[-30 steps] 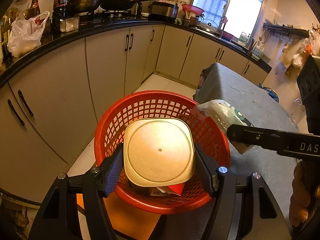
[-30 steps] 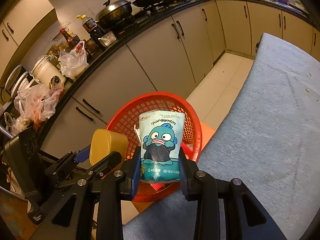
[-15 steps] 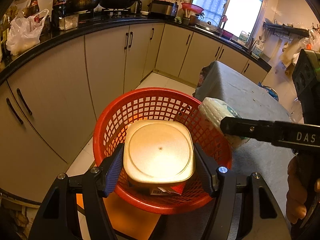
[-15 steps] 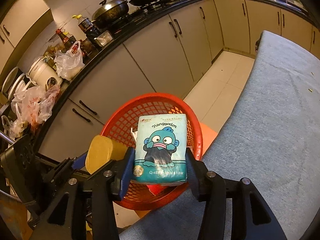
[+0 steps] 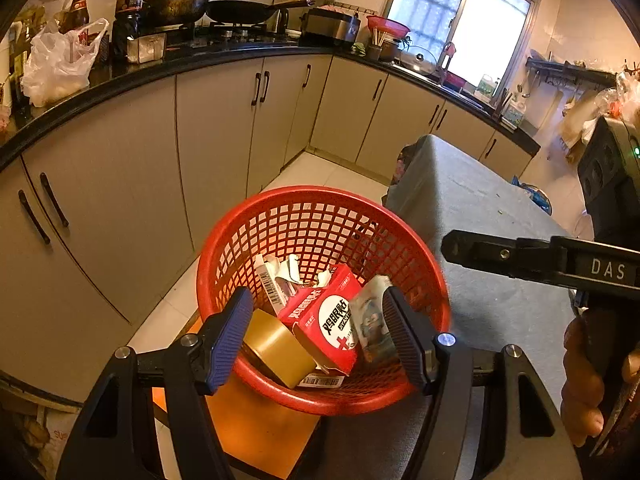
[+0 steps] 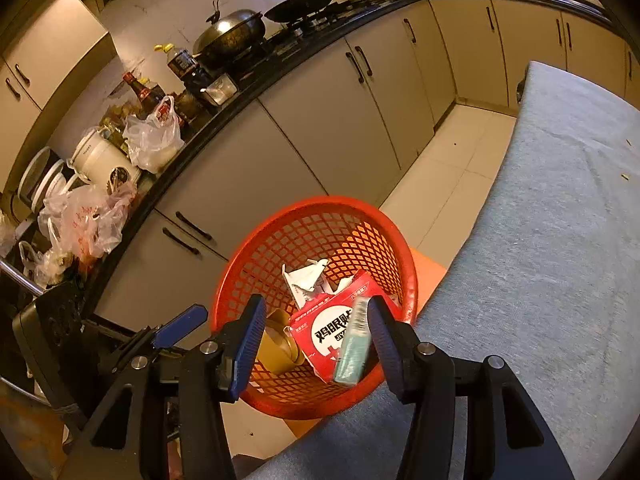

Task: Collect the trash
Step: 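Move both tools back to the table toward the white paper bag and cloth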

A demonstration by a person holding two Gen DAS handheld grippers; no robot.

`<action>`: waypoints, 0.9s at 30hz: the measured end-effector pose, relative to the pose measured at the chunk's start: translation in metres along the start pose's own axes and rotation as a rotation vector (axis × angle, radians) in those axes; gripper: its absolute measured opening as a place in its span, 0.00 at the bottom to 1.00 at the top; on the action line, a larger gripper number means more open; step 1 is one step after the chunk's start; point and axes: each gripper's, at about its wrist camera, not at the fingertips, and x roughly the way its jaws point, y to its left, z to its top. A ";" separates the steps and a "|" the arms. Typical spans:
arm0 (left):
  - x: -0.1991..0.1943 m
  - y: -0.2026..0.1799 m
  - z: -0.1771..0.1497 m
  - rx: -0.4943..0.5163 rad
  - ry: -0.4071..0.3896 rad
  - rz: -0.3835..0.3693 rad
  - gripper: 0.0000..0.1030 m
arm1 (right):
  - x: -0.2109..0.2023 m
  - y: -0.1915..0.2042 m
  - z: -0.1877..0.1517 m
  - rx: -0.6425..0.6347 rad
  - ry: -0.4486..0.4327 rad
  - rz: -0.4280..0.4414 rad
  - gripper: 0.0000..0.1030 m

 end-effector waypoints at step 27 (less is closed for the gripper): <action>-0.029 -0.181 -0.038 0.317 0.028 -0.159 0.65 | -0.235 -0.174 -0.129 0.263 -0.302 -0.330 0.55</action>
